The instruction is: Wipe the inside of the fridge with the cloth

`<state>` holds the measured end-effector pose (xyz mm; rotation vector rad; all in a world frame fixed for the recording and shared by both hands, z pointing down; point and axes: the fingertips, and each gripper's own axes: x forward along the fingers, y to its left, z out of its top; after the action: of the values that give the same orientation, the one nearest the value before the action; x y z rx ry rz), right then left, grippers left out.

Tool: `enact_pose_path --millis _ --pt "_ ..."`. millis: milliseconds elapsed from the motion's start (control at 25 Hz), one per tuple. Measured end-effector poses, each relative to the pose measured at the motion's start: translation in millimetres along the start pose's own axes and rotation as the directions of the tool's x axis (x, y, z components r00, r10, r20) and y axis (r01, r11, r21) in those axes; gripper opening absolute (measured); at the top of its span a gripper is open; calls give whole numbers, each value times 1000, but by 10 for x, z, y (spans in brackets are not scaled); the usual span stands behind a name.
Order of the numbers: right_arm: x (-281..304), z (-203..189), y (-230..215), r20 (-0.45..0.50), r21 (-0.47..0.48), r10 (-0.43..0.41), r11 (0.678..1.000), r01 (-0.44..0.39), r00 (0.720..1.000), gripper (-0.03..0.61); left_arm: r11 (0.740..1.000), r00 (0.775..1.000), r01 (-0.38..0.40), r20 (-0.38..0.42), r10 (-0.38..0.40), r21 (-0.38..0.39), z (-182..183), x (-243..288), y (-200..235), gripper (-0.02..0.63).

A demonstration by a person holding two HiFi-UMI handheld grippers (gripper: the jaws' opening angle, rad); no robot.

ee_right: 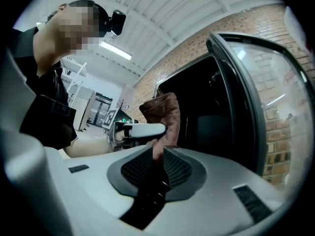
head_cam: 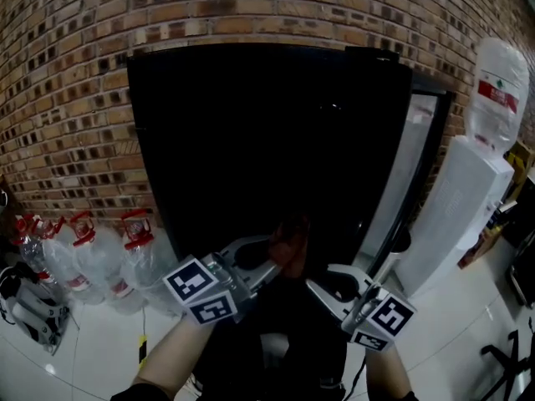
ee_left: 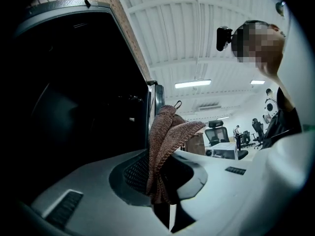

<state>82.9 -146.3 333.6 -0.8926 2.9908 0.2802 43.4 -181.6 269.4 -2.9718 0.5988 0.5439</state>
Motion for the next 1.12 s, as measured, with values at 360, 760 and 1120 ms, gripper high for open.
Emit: enact_pose_path --millis 360,760,1120 --pt "-148 27 -162 -26 -21 -76 997 75 997 72 1000 999 14 50 -15 25 341 273 193 67" --pt "-96 73 -203 -3 -52 -96 994 95 995 71 996 995 -18 102 8 90 646 558 338 67" --pt "16 67 -250 -42 -70 -73 995 70 996 71 991 991 9 129 -27 137 1239 1136 566 67"
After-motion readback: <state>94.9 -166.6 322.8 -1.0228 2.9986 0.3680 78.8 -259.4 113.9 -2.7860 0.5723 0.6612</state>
